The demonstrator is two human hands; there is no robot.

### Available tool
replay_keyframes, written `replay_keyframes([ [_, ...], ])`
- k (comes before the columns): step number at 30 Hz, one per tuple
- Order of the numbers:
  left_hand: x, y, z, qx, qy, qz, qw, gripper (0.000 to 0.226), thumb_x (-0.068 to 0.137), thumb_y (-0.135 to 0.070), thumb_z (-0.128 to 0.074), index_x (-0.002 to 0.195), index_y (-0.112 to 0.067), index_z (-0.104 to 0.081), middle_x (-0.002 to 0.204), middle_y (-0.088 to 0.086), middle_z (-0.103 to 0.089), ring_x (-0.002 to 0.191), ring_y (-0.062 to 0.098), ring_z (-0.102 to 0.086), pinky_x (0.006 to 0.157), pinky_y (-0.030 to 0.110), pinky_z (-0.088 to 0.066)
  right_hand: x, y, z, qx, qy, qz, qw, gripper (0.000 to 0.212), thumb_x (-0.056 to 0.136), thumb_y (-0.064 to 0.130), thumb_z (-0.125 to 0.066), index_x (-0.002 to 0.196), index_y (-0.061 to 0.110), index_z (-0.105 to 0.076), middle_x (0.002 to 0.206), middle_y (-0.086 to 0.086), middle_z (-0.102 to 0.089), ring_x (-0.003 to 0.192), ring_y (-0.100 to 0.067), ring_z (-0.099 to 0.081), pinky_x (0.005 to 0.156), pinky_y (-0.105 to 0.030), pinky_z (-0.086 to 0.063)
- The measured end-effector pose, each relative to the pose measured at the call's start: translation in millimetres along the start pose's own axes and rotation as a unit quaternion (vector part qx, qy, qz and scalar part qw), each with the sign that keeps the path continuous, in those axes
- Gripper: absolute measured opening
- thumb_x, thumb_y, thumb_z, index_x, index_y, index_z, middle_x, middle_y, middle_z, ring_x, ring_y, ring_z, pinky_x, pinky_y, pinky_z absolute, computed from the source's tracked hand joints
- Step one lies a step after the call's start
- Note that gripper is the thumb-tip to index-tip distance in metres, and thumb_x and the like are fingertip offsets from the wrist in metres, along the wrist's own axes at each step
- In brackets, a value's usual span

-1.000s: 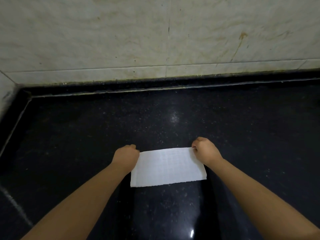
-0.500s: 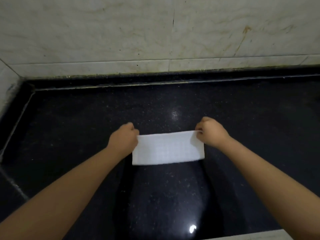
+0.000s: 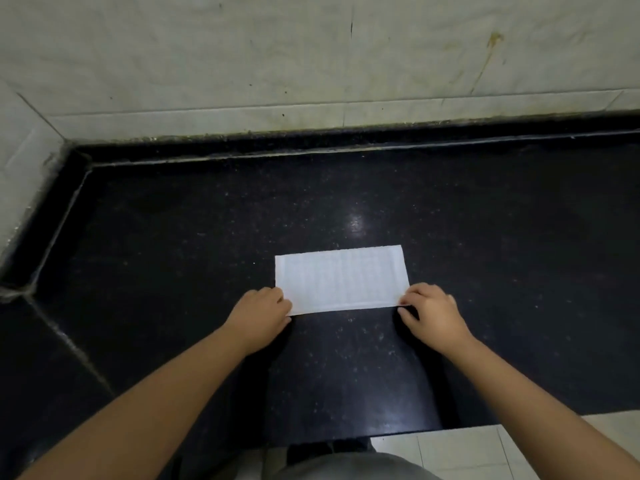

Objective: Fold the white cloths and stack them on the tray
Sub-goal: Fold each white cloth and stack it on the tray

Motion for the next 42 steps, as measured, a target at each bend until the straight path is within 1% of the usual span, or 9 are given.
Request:
replay_keyframes([
  [3,2.7,-0.7,7.9,-0.031,-0.063,0.026,0.997,0.034,0.099,-0.033,-0.032,0.111,-0.013,-0.057,0.117,0.003,-0.055,0.108,0.02,-0.05,0.089,0.03,-0.039,4.1,2.3,12.1,0.037,-0.095,-0.082,0.991,0.024,0.09,0.021,-0.051,0.105,0.007,-0.064,0.112,-0.009,-0.061,0.106,-0.028,-0.052,0.087,-0.036,-0.038],
  [6,14.6,-3.7,12.5,-0.109,-0.09,0.087,0.986,0.039,0.099,-0.032,-0.035,0.129,-0.011,-0.047,0.137,0.005,-0.044,0.127,0.02,-0.04,0.102,0.03,-0.036,9.0,2.0,9.9,0.022,-0.042,-0.201,0.978,0.034,0.09,0.032,-0.052,0.109,0.004,-0.058,0.114,-0.014,-0.058,0.107,-0.031,-0.052,0.088,-0.039,-0.043],
  [11,31.4,-9.6,-2.0,-0.144,-0.02,0.157,0.977,0.062,0.101,-0.037,-0.026,0.149,-0.008,0.0,0.158,0.007,0.007,0.146,0.021,0.009,0.12,0.036,-0.004,15.1,11.5,1.0,0.016,0.024,-0.267,0.963,0.023,0.089,0.029,-0.049,0.086,0.008,-0.057,0.109,-0.013,-0.059,0.101,-0.029,-0.056,0.083,-0.035,-0.043],
  [18,31.3,-8.1,-27.3,-0.169,0.003,0.167,0.971,0.063,0.1,-0.042,-0.017,0.148,-0.01,0.009,0.157,0.005,0.018,0.145,0.018,0.016,0.119,0.035,0.005,21.4,15.5,-1.8,0.122,0.012,-0.314,0.941,0.027,0.083,0.018,-0.054,0.061,0.013,-0.04,0.07,0.0,-0.049,0.074,-0.023,-0.053,0.07,-0.03,-0.04],
  [22,30.2,-6.7,-26.5,-0.179,-0.005,0.167,0.97,0.063,0.1,-0.042,-0.017,0.148,-0.01,0.009,0.157,0.005,0.018,0.145,0.018,0.016,0.119,0.035,0.005,22.8,29.4,12.5,0.245,-0.075,-0.267,0.929,0.015,0.078,0.006,-0.056,0.07,0.008,-0.044,0.063,0.0,-0.044,0.055,-0.012,-0.041,0.047,-0.024,-0.032],
  [28,12.5,11.8,-19.4,-0.219,-0.082,0.176,0.956,0.059,0.101,-0.036,-0.022,0.149,-0.01,0.001,0.159,0.003,0.008,0.146,0.016,0.01,0.119,0.034,0.003,27.1,95.1,39.4,0.326,-0.216,-0.093,0.916,0.016,0.076,0.0,-0.057,0.067,0.008,-0.047,0.065,0.0,-0.048,0.058,-0.012,-0.042,0.054,-0.018,-0.035],
  [31,-8.8,32.9,-24.5,-0.238,-0.103,0.211,0.942,0.059,0.1,-0.038,-0.019,0.149,-0.009,-0.005,0.159,0.004,0.002,0.146,0.016,0.006,0.119,0.033,0.001,32.0,136.2,28.1,0.297,-0.219,-0.001,0.929,0.015,0.077,-0.001,-0.058,0.067,0.008,-0.05,0.063,0.004,-0.048,0.058,-0.009,-0.044,0.054,-0.011,-0.035],
  [35,-37.9,57.5,-35.5,-0.238,-0.102,0.253,0.932,0.058,0.101,-0.035,-0.024,0.149,-0.009,-0.005,0.159,0.004,0.001,0.147,0.016,0.005,0.119,0.032,0.0,37.6,171.0,-18.7,0.216,-0.181,0.102,0.954,0.017,0.075,-0.004,-0.057,0.062,0.003,-0.05,0.061,-0.01,-0.053,0.056,-0.019,-0.046,0.055,-0.025,-0.034],
  [42,-62.3,65.9,-44.7,-0.251,-0.094,0.254,0.929,0.057,0.101,-0.031,-0.027,0.149,-0.009,-0.007,0.159,0.004,0.001,0.147,0.016,0.005,0.119,0.032,0.0,40.7,175.2,-68.6,0.095,-0.129,0.19,0.969,0.008,0.063,-0.001,-0.058,0.059,0.005,-0.055,0.054,-0.008,-0.057,0.047,-0.024,-0.054,0.043,-0.028,-0.047],
])
Point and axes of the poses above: each hand's wrist, its own x-axis towards the middle knuckle, its own z-axis out of the back of the hand, y = z × x, the point moved 3 cm from there along x, towards the middle knuckle
